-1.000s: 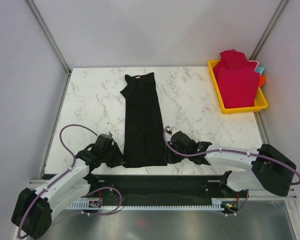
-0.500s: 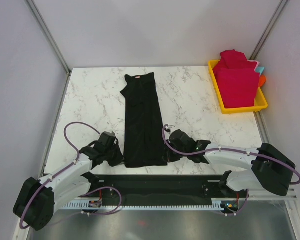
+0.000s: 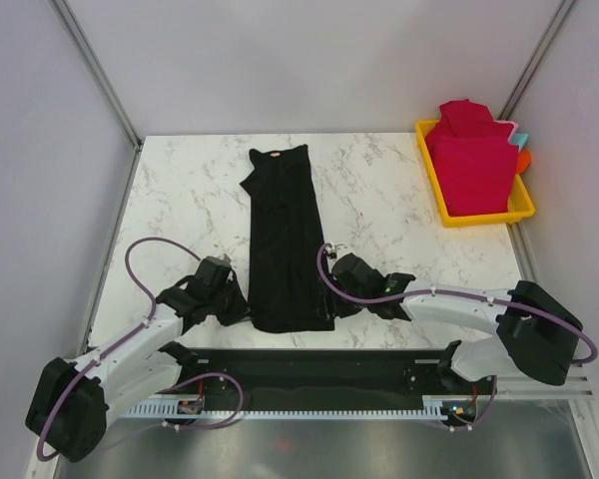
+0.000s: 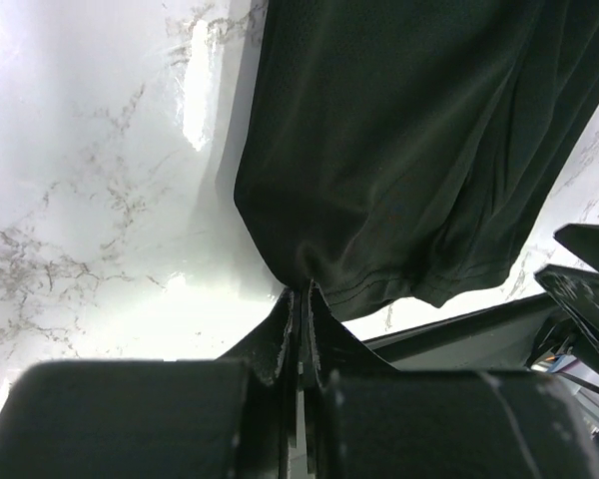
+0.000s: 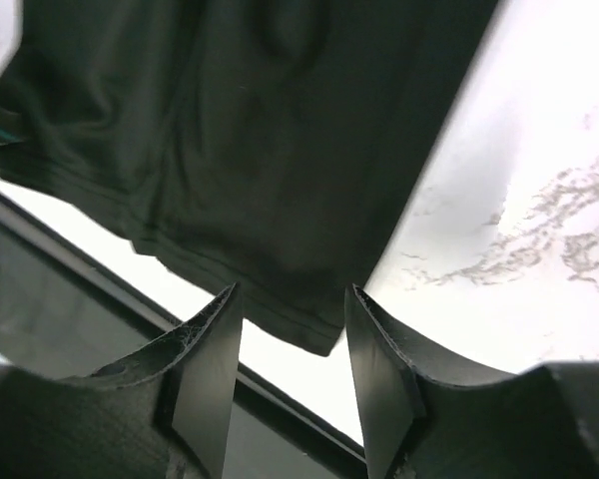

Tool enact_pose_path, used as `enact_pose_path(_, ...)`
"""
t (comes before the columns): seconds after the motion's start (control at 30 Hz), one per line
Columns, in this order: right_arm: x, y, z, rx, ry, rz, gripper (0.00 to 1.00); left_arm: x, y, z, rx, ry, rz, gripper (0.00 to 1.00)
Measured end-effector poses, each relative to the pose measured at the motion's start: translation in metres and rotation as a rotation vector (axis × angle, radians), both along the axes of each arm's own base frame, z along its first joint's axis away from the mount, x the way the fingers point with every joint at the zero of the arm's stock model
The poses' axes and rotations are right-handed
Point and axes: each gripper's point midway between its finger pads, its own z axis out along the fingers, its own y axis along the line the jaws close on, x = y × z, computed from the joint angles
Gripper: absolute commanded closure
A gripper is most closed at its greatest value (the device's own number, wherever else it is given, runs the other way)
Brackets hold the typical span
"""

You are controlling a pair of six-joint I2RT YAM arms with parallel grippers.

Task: Fold and stack the t-shirts
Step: Fold the tshirt

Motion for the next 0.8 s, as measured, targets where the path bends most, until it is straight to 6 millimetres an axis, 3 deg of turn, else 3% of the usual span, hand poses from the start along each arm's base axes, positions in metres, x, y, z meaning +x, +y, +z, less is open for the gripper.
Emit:
enact_pose_path(0.33, 0.003, -0.016, -0.03, -0.12, 0.02, -0.036, 0.52, 0.0, 0.001, 0.002, -0.004, -0.014, 0.002, 0.98)
enact_pose_path(0.53, 0.006, -0.006, -0.033, -0.102, 0.011, -0.029, 0.76, 0.0, 0.001, 0.0, -0.001, -0.011, 0.003, 0.98)
enact_pose_path(0.57, 0.006, -0.004, -0.033, -0.097, 0.012, -0.025, 0.86, -0.001, 0.001, 0.0, 0.0, -0.01, 0.003, 0.98)
enact_pose_path(0.63, 0.005, -0.003, -0.034, -0.093, 0.018, -0.017, 0.97, -0.001, 0.002, 0.0, 0.0, -0.011, 0.004, 0.98)
enact_pose_path(0.8, 0.002, -0.003, -0.034, -0.093, 0.03, -0.015, 1.0, 0.0, 0.002, 0.001, -0.001, -0.015, 0.006, 0.98)
